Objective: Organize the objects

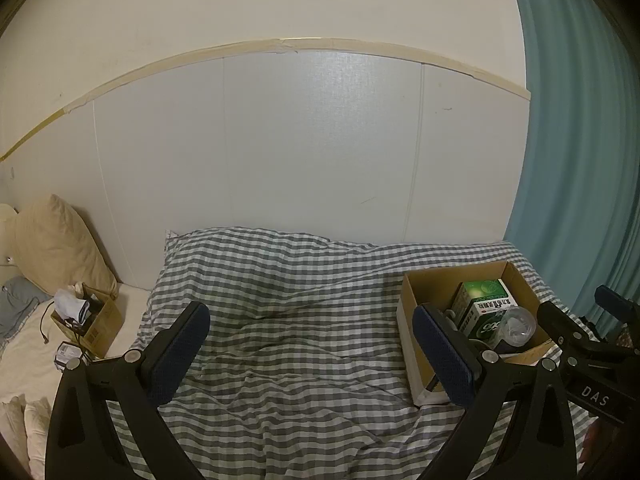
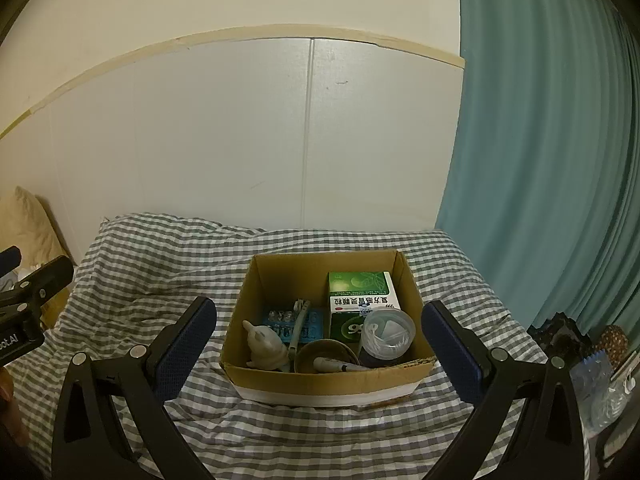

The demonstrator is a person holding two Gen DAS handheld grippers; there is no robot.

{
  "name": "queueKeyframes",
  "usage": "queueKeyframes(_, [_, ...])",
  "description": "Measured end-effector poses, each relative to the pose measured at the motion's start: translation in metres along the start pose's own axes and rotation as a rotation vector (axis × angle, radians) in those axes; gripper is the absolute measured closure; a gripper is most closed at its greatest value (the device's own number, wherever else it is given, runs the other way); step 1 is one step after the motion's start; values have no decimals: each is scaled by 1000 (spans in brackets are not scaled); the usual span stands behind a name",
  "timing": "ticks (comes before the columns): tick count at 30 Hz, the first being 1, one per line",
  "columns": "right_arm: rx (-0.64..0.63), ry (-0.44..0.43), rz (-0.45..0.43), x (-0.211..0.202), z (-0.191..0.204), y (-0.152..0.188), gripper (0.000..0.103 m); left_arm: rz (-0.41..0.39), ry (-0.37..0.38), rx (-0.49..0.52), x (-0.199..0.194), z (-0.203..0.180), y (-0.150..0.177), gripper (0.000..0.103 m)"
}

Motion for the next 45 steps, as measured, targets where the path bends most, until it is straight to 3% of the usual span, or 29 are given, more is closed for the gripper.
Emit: queueKeyframes(45, [9,-7,11,2,-1,2,0,4,-1,11,1,-3,1,0])
Point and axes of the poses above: each gripper's, at about its wrist camera, not at the fingertips, and x roughly the way its jaws point, z to its left, y to its underside, the point moved 8 cm from there along x, roughly the way its jaws point, and after that the axes turned 5 degrees about -z, right-handed, at the moved point
